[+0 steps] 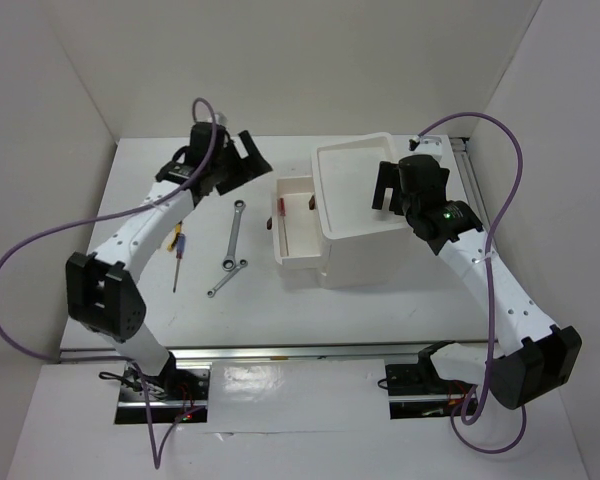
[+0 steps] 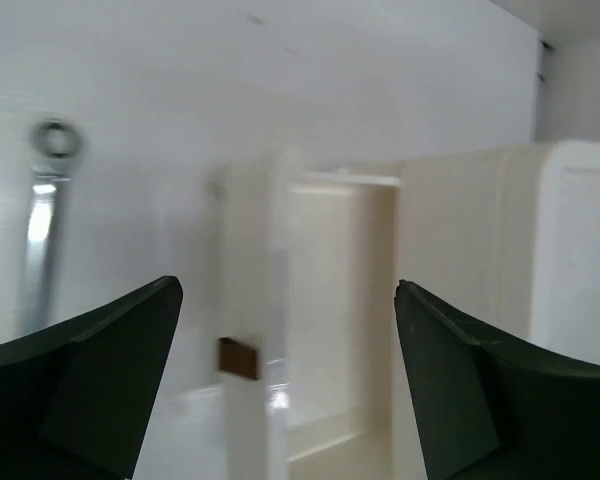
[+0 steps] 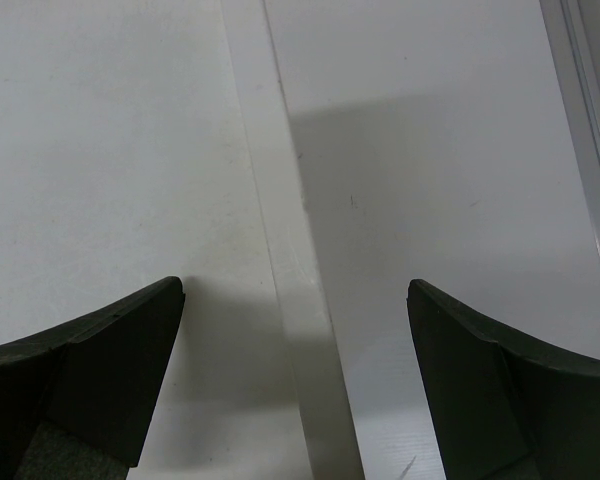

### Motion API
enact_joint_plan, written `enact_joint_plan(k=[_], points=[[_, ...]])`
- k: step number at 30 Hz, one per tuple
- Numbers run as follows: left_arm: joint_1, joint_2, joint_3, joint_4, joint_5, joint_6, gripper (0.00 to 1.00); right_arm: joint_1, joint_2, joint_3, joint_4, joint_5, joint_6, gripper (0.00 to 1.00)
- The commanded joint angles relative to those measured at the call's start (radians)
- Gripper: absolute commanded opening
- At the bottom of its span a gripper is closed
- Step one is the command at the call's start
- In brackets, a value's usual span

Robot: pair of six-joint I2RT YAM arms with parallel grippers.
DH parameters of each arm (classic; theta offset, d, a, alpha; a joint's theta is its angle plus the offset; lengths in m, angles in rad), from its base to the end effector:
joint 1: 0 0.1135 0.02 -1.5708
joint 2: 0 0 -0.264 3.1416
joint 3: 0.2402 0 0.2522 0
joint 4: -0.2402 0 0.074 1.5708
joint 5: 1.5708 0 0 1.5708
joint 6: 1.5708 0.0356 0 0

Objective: Sort the tools into containers

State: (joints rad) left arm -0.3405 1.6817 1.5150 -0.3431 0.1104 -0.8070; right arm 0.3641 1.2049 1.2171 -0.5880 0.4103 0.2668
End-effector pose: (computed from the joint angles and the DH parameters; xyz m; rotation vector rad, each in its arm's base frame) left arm 0.3722 -0.1360 0.3410 -0.4352 2.1376 -0.7954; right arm 0.2473 0.0790 0.3649 0.1337 2.0899 -0.0610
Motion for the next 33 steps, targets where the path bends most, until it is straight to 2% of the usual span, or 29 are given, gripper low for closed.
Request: enact_joint_plan(k=[1,4,5,8,10,15,28,33], points=[[0.081,-0.157,0.031,-0.280,-0.375,0.054,1.00,0.010,-0.021,-0.010,-0.032,0.007,-0.018,1.00],[0.148,-0.145,-0.005,-0.433,-0.477,0.028,1.00,0.010,-0.021,-0.010,-0.032,-0.002,-0.018,1.00],[0.205,-0.145,-0.022,-0.497,-0.477,0.028,1.00,0.010,-0.021,-0.001,-0.032,-0.011,-0.018,1.00],[0.302,-0.132,-0.140,-0.508,-0.433,0.077,0.99,0.010,-0.021,-0.001,-0.041,-0.021,-0.018,1.00],[0.330,-0.122,-0.197,-0.442,-0.400,0.135,0.96,0.010,-0.031,-0.001,-0.032,-0.021,-0.018,1.00],[0.342,-0.034,-0.251,-0.395,-0.357,0.221,0.87,0.010,-0.041,-0.024,-0.022,-0.031,-0.018,1.00],[0.351,0.093,-0.308,-0.317,-0.391,0.221,0.82,0.019,-0.059,-0.024,-0.022,-0.051,-0.018,1.00],[0.362,0.131,-0.308,-0.304,-0.364,0.221,0.71,0.019,-0.068,-0.014,-0.022,-0.042,-0.018,1.00]])
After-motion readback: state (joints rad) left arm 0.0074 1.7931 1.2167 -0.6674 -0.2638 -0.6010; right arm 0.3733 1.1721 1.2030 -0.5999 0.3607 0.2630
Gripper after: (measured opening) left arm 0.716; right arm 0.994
